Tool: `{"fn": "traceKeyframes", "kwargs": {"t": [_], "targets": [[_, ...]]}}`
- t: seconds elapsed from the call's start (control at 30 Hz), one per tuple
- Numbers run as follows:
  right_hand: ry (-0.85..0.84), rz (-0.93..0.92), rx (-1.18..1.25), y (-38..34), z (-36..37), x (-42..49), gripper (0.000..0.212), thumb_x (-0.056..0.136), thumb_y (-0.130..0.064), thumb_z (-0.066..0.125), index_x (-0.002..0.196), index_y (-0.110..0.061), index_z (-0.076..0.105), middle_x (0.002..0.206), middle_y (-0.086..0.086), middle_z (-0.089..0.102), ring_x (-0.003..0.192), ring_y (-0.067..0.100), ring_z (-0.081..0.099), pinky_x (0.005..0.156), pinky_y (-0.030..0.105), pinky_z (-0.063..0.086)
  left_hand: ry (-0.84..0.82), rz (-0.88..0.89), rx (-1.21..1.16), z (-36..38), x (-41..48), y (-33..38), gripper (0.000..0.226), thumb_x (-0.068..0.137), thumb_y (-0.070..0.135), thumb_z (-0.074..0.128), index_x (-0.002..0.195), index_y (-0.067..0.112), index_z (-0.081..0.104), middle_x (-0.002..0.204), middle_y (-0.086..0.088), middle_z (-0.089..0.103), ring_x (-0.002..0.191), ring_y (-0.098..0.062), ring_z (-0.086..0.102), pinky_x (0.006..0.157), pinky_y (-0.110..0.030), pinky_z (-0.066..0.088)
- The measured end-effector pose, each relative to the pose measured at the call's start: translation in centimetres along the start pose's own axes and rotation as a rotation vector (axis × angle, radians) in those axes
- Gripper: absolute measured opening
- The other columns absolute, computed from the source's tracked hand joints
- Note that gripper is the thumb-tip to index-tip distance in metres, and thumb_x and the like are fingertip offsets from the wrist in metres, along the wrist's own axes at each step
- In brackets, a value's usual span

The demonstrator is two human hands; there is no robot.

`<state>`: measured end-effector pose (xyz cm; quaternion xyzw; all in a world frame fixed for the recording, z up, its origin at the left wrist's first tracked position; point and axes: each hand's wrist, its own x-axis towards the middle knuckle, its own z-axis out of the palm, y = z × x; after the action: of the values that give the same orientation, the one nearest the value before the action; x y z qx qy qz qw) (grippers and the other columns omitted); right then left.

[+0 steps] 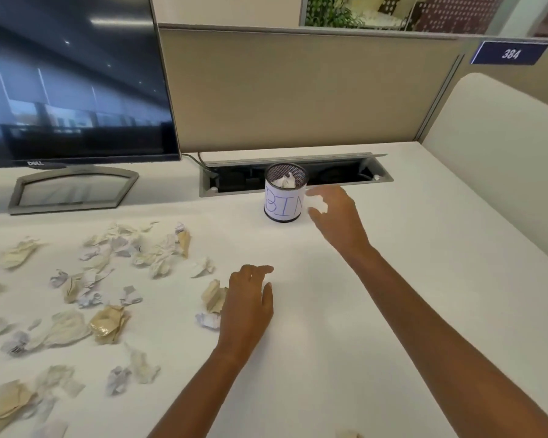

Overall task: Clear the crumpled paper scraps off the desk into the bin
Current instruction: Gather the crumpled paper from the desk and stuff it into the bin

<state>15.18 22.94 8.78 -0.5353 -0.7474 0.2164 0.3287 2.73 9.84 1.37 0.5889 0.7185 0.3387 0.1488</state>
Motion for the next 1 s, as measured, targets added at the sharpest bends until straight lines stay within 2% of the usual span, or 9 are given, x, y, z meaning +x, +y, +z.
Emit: {"fn": "traceKeyframes", "kwargs": {"t": [0.1,0.2,0.3,0.53,0.67,0.73,0.83,0.9,1.0], "targets": [[-0.125,0.096,0.013,3.1,-0.3,-6.1,0.024,0.087,-0.005,0.058,0.11,-0.012,0.064,0.118,0.01,0.057,0.094,0.009,0.047,0.088,0.027,0.047,-0.043,0.029,0.037,0.9,-2.5,0.9,0.028,0.093,0.012,0.048,0.118,0.016,0.06,0.112,-0.007,0.059,0.106,-0.022,0.053,0.088,-0.028,0.045],[-0.264,0.217,0.039,5.4,-1.0,-11.7,0.019,0.089,-0.013,0.059,0.106,-0.015,0.065,0.117,0.005,0.058,0.096,0.011,0.052,0.074,0.008,0.038,-0.121,0.013,0.07,1.4,-4.5,1.5,0.028,0.096,0.019,0.042,0.119,0.021,0.058,0.115,-0.001,0.056,0.109,-0.017,0.053,0.085,-0.029,0.049],[-0.313,0.23,0.08,6.5,-2.2,-15.9,0.018,0.09,-0.018,0.059,0.106,-0.016,0.065,0.114,0.0,0.057,0.105,0.011,0.055,0.077,0.0,0.04,-0.177,0.019,0.102,1.7,-6.1,1.7,0.028,0.097,0.023,0.038,0.12,0.025,0.055,0.113,0.003,0.053,0.106,-0.013,0.052,0.079,-0.026,0.049],[-0.462,0.213,0.125,5.9,-4.9,-22.0,0.028,0.085,-0.042,0.057,0.113,-0.038,0.056,0.124,-0.017,0.049,0.117,-0.002,0.048,0.097,0.011,0.039,-0.149,0.091,0.111,1.6,-9.1,2.0,0.028,0.097,0.024,0.039,0.119,0.023,0.057,0.112,0.002,0.053,0.105,-0.014,0.052,0.078,-0.026,0.049],[-0.584,0.134,-0.003,5.0,-5.6,-24.5,0.059,0.063,-0.074,0.049,0.117,-0.053,0.043,0.121,-0.034,0.036,0.117,-0.014,0.036,0.097,0.01,0.037,-0.114,0.108,0.157,0.9,-10.3,2.1,0.025,0.094,0.019,0.047,0.113,0.019,0.063,0.108,-0.002,0.059,0.099,-0.021,0.055,0.071,-0.031,0.051],[-0.63,0.058,-0.079,4.9,-5.3,-25.4,0.06,0.067,-0.069,0.059,0.122,-0.052,0.042,0.113,-0.036,0.031,0.113,-0.017,0.031,0.092,0.004,0.033,-0.092,0.126,0.203,-0.1,-10.5,1.8,0.02,0.085,0.009,0.061,0.104,0.013,0.069,0.1,-0.009,0.065,0.087,-0.029,0.061,0.064,-0.035,0.053],[-0.599,-0.009,-0.135,4.7,-4.5,-26.1,0.036,0.086,-0.04,0.059,0.121,-0.042,0.051,0.103,-0.024,0.035,0.101,-0.011,0.036,0.085,0.001,0.035,0.003,0.082,0.269,-1.7,-10.7,0.4,0.028,0.072,0.001,0.074,0.099,0.008,0.071,0.094,-0.016,0.067,0.078,-0.035,0.064,0.063,-0.039,0.055],[-0.518,-0.035,-0.163,4.6,-3.9,-25.8,0.028,0.094,-0.023,0.049,0.119,-0.033,0.057,0.101,-0.016,0.04,0.093,-0.004,0.043,0.081,0.008,0.041,0.043,0.011,0.284,-2.6,-10.7,-0.9,0.033,0.075,0.007,0.073,0.107,0.009,0.068,0.103,-0.017,0.065,0.087,-0.037,0.063,0.069,-0.04,0.054],[-0.427,-0.031,-0.129,4.1,-3.0,-24.5,0.03,0.094,-0.01,0.046,0.112,-0.027,0.063,0.093,-0.013,0.044,0.08,-0.007,0.043,0.073,0.002,0.036,-0.026,-0.16,0.149,-3.7,-10.8,-2.8,0.044,0.084,0.026,0.066,0.126,0.02,0.056,0.122,-0.005,0.053,0.107,-0.027,0.054,0.085,-0.035,0.049]]}}
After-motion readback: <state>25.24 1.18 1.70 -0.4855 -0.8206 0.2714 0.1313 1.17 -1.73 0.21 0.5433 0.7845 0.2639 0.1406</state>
